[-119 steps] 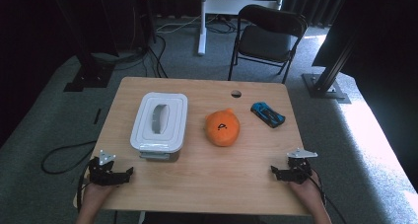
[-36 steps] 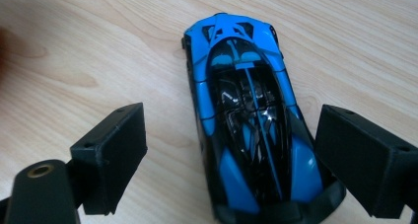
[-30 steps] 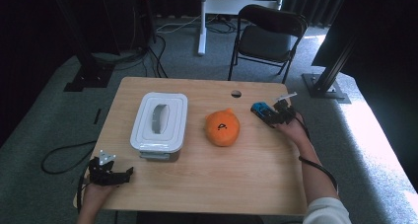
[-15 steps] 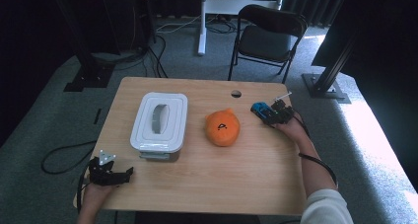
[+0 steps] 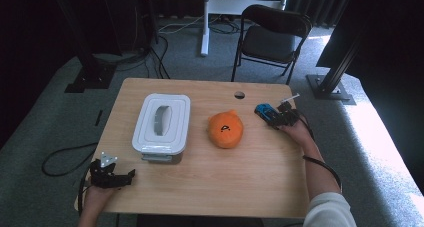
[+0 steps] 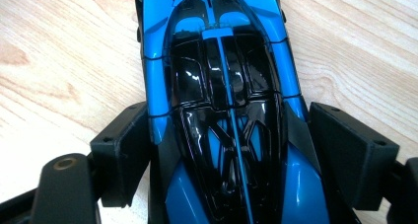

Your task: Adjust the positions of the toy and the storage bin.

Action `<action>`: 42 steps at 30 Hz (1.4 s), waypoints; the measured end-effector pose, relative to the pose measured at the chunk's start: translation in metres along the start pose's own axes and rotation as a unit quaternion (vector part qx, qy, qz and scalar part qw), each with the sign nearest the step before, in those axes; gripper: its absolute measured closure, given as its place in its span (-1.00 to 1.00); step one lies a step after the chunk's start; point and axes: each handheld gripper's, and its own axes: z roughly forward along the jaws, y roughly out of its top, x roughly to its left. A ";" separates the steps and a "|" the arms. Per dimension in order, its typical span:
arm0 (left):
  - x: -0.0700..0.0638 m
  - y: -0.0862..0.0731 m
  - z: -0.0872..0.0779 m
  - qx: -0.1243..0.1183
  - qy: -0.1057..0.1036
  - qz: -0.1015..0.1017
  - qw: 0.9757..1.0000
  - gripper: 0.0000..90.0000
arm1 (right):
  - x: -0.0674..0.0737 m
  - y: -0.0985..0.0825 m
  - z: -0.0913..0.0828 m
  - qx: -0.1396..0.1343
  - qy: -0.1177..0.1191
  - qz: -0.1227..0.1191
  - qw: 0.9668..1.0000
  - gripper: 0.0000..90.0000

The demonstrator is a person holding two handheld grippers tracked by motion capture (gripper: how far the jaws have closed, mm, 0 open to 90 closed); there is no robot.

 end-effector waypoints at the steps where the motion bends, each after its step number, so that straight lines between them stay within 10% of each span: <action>1: 0.000 0.000 0.000 0.000 0.000 0.000 1.000 -0.99 | 0.000 0.000 0.000 -0.001 0.001 -0.002 1.000 -0.55; 9: 0.000 0.000 0.000 0.000 0.000 0.000 1.000 -0.99 | 0.001 -0.001 -0.003 0.009 0.005 -0.010 1.000 -0.47; 29: 0.000 0.000 0.000 -0.001 0.001 -0.001 1.000 -0.99 | 0.019 -0.007 -0.035 -0.007 -0.017 0.058 0.998 -0.45; 42: 0.000 0.000 0.000 -0.001 0.002 -0.001 1.000 -0.99 | 0.044 -0.050 -0.068 -0.008 -0.042 0.110 0.993 -0.45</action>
